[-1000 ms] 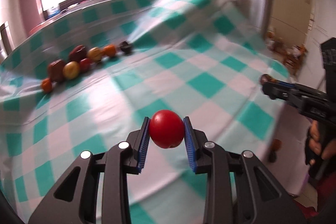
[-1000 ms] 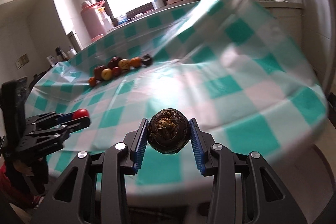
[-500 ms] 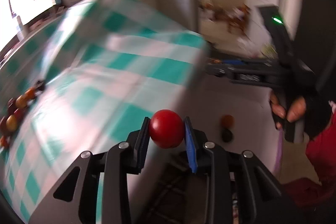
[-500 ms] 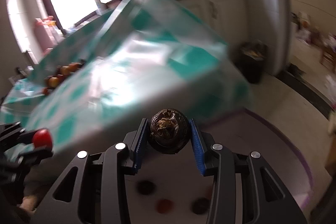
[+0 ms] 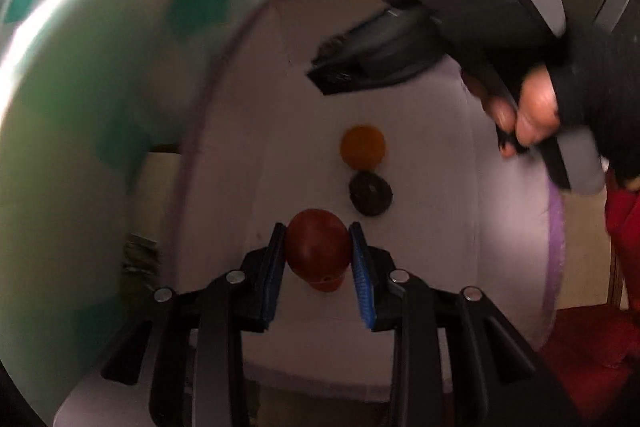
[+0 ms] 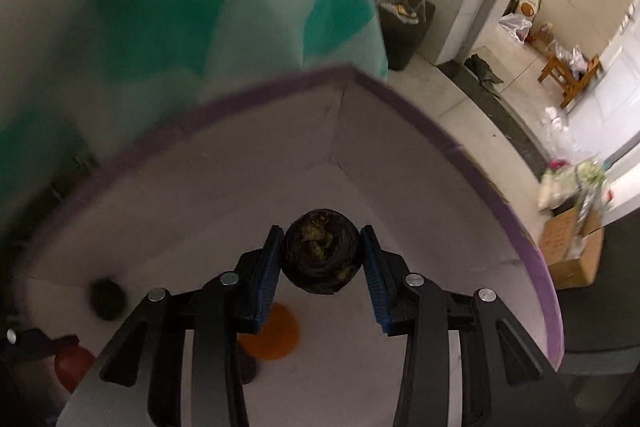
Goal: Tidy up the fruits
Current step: 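Open the right tool over the bin while the left tool releases the tomato, then move both open tools back over the fruit row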
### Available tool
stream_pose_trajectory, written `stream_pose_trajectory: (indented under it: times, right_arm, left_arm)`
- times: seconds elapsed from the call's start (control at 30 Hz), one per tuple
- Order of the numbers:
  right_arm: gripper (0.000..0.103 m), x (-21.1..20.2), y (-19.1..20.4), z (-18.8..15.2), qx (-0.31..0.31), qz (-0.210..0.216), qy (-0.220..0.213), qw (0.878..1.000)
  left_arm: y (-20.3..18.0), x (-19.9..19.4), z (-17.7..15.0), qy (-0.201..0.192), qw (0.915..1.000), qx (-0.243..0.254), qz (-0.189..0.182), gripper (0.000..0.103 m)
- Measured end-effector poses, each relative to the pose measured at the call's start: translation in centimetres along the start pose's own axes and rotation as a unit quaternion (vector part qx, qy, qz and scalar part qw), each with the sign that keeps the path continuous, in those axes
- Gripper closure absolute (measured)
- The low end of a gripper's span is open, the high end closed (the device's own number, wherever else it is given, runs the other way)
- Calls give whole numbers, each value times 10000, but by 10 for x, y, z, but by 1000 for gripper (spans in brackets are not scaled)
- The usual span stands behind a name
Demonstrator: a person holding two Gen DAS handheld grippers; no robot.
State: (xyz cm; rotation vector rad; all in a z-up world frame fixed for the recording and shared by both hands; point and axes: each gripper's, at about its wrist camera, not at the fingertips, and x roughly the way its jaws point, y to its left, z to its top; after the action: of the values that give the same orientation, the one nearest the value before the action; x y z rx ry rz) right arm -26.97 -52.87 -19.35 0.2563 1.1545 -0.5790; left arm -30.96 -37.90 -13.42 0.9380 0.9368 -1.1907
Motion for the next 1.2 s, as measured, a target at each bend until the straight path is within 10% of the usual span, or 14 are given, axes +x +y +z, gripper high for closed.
stream_pose_trajectory:
  times: [0.53, 0.63, 0.73, 1.2]
  right_arm:
    - [63, 50, 25, -7, -295, -98, 605, 9977]
    - [63, 50, 22, -5, -253, -124, 574, 9980]
    - [50, 47, 18, -3, -203, -145, 526, 9983]
    - [27, -4, 18, -6, -108, -293, 53, 9995]
  left_arm:
    - [-40, 36, -6, 336, 9979, 535, -170, 69]
    - [-33, 31, -9, 266, 9984, 465, -181, 51]
    - [-32, 22, -12, 104, 9990, 399, -158, 29]
    - [6, -83, -35, -1660, 9861, -49, 78, 9]
